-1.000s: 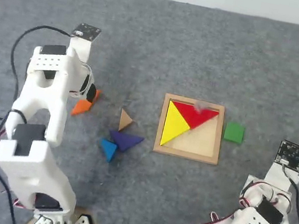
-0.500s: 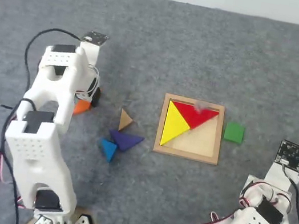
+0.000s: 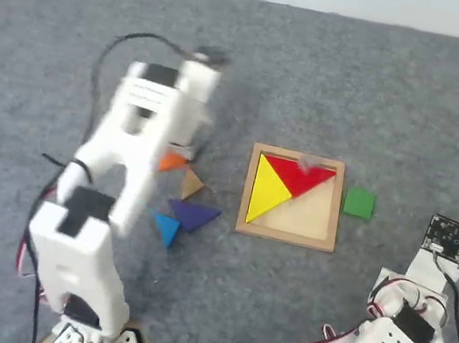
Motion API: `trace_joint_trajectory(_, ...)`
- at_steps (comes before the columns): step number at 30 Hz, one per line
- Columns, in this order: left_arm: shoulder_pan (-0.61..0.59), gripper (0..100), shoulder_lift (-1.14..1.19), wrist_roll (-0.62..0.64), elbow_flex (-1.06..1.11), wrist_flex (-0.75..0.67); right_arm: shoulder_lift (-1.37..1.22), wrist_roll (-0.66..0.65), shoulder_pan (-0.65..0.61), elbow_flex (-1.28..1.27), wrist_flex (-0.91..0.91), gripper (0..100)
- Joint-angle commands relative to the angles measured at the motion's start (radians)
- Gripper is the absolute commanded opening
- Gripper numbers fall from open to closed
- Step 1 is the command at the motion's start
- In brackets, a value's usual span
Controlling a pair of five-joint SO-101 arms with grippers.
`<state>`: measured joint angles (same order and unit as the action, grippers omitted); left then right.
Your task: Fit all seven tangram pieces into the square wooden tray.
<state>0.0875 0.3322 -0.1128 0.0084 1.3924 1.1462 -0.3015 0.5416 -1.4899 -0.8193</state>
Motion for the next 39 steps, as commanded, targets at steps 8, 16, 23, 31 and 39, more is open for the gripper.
trace_joint_trajectory(8, 0.417, 1, 0.003, 0.311, -0.226, -0.005, 0.027, -0.008, -0.005, 0.011, -0.004, 0.6)
trace_joint_trajectory(16, 0.496, 1, 0.176, 0.365, -0.403, -0.003, 0.027, -0.009, -0.007, 0.008, -0.007, 0.6)
trace_joint_trajectory(23, 0.523, 1, 0.253, 0.387, -0.458, -0.002, 0.027, -0.006, -0.004, 0.008, -0.013, 0.6)
trace_joint_trajectory(31, 0.554, 1, 0.261, 0.425, -0.46, -0.011, 0.027, -0.003, -0.005, 0.006, -0.007, 0.6)
trace_joint_trajectory(39, 0.571, 1, 0.264, 0.549, -0.456, -0.06, 0.027, -0.003, -0.002, 0.008, -0.012, 0.6)
